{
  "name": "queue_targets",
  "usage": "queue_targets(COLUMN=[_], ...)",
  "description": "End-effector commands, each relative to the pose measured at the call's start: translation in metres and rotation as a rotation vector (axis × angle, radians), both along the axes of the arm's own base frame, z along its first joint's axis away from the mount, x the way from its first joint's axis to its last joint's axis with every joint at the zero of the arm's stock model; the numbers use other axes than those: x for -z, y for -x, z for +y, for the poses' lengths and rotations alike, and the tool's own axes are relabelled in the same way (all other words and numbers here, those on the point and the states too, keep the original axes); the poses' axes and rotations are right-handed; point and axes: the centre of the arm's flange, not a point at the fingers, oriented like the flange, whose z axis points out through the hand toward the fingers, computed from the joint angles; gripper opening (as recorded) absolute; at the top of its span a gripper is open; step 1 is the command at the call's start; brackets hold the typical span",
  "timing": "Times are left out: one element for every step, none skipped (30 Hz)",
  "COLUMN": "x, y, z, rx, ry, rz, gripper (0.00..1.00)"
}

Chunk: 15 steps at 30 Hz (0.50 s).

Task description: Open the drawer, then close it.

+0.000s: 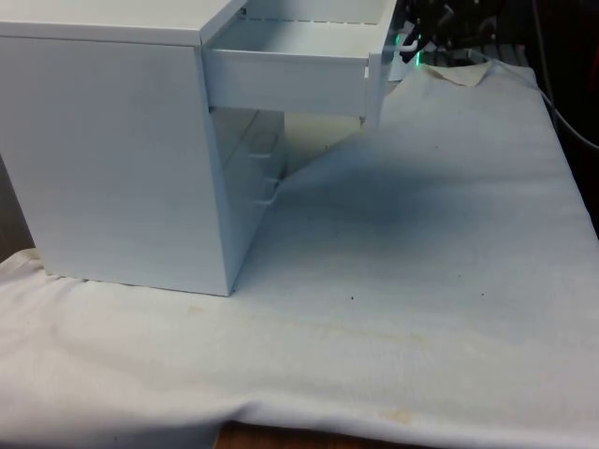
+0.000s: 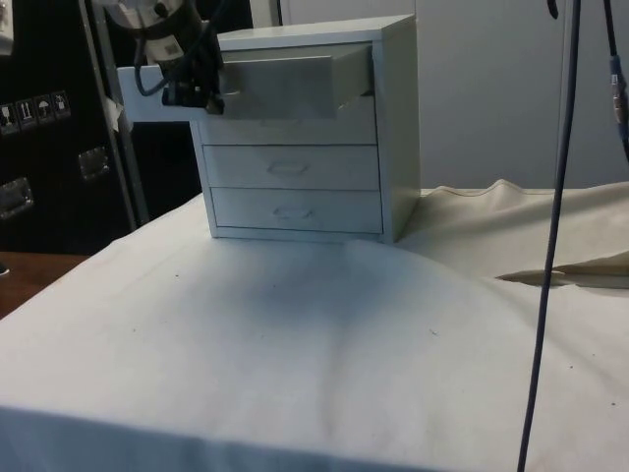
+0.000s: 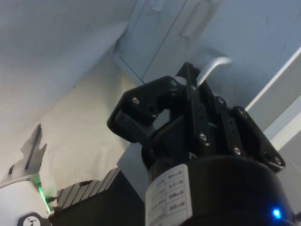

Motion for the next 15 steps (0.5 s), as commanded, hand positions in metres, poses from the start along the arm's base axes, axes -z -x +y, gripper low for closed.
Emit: queue_targets(x=[0.0005, -0.0002, -0.0002, 0.0002, -0.0002, -0.0003, 0.0002, 0.0002, 0.0008, 0.0002, 0.0002, 0.0002, 0.0002, 0.0002, 0.0002], y=[0.0003, 0.0005, 0.0004, 0.0003, 0.0005, 0.0002, 0.0004, 0.0004, 0.0007, 0.0004, 0.0004, 0.0002, 0.0002, 0.0002, 0.0002], z=[-0.0002, 0.0031, 0.0032, 0.0025, 0.0030, 0.0025, 0.0022, 0.0022, 0.0033, 0.0022, 0.0022, 0.0016, 0.0016, 0.0016, 0.0016], rx=[0.001, -0.001, -0.002, -0.001, -0.003, -0.002, -0.002, -0.002, -0.003, -0.002, -0.002, -0.001, -0.001, -0.001, -0.001], ry=[0.001, -0.001, -0.001, -0.002, -0.002, -0.002, -0.001, -0.001, -0.002, -0.001, -0.001, -0.001, -0.001, -0.001, -0.001], rz=[0.002, 0.001, 0.000, 0.001, 0.000, -0.001, 0.000, 0.000, 0.000, 0.000, 0.000, 0.000, 0.000, 0.000, 0.000], gripper=[0.00, 0.00, 0.01, 0.06, 0.10, 0.15, 0.20, 0.26, 0.31, 0.36, 0.41, 0.46, 0.51, 0.57, 0.62])
